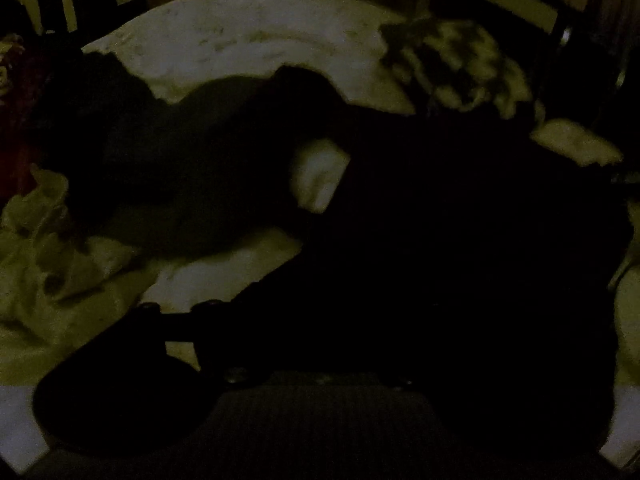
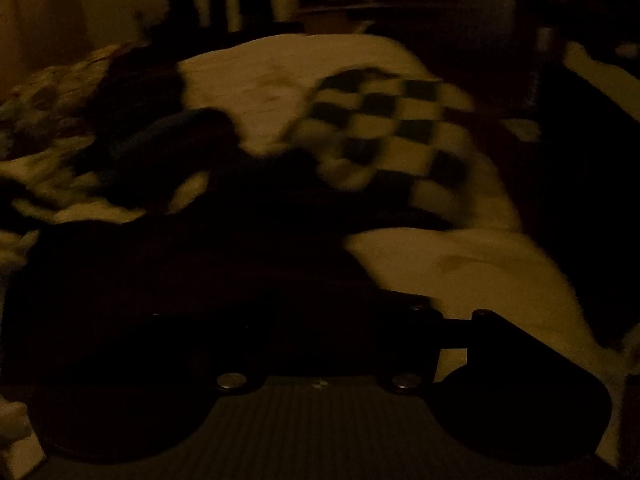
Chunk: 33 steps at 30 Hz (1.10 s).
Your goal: Fold small clothes
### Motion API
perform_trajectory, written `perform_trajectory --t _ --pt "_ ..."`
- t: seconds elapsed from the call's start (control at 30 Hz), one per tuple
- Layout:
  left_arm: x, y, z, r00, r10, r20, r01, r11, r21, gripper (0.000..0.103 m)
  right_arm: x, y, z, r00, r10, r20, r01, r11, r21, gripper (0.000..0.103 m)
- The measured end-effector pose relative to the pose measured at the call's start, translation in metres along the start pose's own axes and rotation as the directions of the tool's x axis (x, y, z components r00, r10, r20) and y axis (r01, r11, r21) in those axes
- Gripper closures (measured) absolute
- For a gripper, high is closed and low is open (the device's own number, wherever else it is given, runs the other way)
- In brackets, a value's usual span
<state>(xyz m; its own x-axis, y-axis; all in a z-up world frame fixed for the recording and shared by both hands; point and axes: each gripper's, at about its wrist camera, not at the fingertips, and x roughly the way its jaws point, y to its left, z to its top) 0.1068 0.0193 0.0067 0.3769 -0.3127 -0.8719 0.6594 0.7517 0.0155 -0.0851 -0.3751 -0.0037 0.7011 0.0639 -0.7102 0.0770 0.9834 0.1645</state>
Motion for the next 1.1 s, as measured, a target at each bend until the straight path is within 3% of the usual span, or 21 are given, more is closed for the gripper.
perform_trajectory --t 0.07,0.17,0.27,0.33,0.43,0.53,0.6,0.7,0.77,0.87,0.93,1.0,1.07,1.1 --pt "0.016 -0.008 0.002 0.999 -0.039 -0.027 0.04 0.999 0.02 0.035 0.013 0.015 0.005 0.997 0.067 -0.027 -0.067 0.998 -0.017 0.009" --pt "0.054 -0.024 -0.004 0.994 -0.019 -0.108 0.03 0.995 0.099 0.037 0.041 0.036 0.007 0.989 0.112 -0.095 -0.118 0.991 -0.059 0.009" --pt "0.082 -0.029 -0.019 0.98 -0.02 -0.196 0.046 0.99 0.129 0.061 0.057 0.044 -0.001 0.983 0.097 -0.154 -0.11 0.991 -0.076 0.009" --pt "0.082 -0.023 -0.031 0.97 -0.029 -0.242 0.067 0.986 0.152 0.063 0.064 0.043 -0.01 0.972 0.094 -0.217 -0.109 0.992 -0.06 0.009" --pt "0.058 -0.024 -0.049 0.969 0.007 -0.247 0.055 0.969 0.243 0.063 0.052 0.042 -0.022 0.951 0.139 -0.275 -0.155 0.987 -0.037 0.009" --pt "0.033 -0.02 -0.057 0.966 -0.007 -0.26 0.072 0.967 0.244 0.061 0.031 0.035 -0.019 0.934 0.224 -0.279 -0.221 0.974 0.041 0.008" --pt "0.026 -0.015 -0.055 0.962 -0.014 -0.273 0.077 0.972 0.222 0.061 0.021 0.036 -0.011 0.939 0.231 -0.255 -0.227 0.973 0.048 0.008" --pt "0.019 -0.01 -0.044 0.969 -0.005 -0.248 0.054 0.98 0.194 0.055 0.019 0.05 0.004 0.948 0.256 -0.188 -0.257 0.966 0.021 0.006" --pt "0.01 -0.01 -0.034 0.983 0.035 -0.182 0.003 0.979 0.203 0.051 0.029 0.061 0.013 0.941 0.302 -0.154 -0.302 0.953 0.022 0.006" --pt "0.003 -0.014 -0.02 0.994 0.01 -0.109 0.01 0.983 0.182 0.042 0.056 0.087 0.022 0.926 0.336 -0.17 -0.345 0.939 -0.021 0.006" --pt "0.005 -0.016 -0.016 0.995 -0.004 -0.104 0.024 0.981 0.193 0.042 0.077 0.101 0.022 0.932 0.307 -0.193 -0.324 0.944 -0.06 0.006" --pt "0.008 -0.015 -0.018 0.995 0.028 -0.099 -0.008 0.979 0.202 0.041 0.102 0.112 0.018 0.932 0.264 -0.248 -0.291 0.953 -0.08 0.006" --pt "0.013 -0.003 -0.02 0.992 0.076 -0.097 -0.058 0.983 0.175 0.038 0.124 0.118 0.005 0.885 0.286 -0.367 -0.332 0.941 -0.067 0.006" --pt "0.013 0.004 -0.02 0.992 0.094 -0.087 -0.081 0.986 0.148 0.03 0.128 0.119 0.001 0.863 0.313 -0.397 -0.36 0.932 -0.047 0.006"
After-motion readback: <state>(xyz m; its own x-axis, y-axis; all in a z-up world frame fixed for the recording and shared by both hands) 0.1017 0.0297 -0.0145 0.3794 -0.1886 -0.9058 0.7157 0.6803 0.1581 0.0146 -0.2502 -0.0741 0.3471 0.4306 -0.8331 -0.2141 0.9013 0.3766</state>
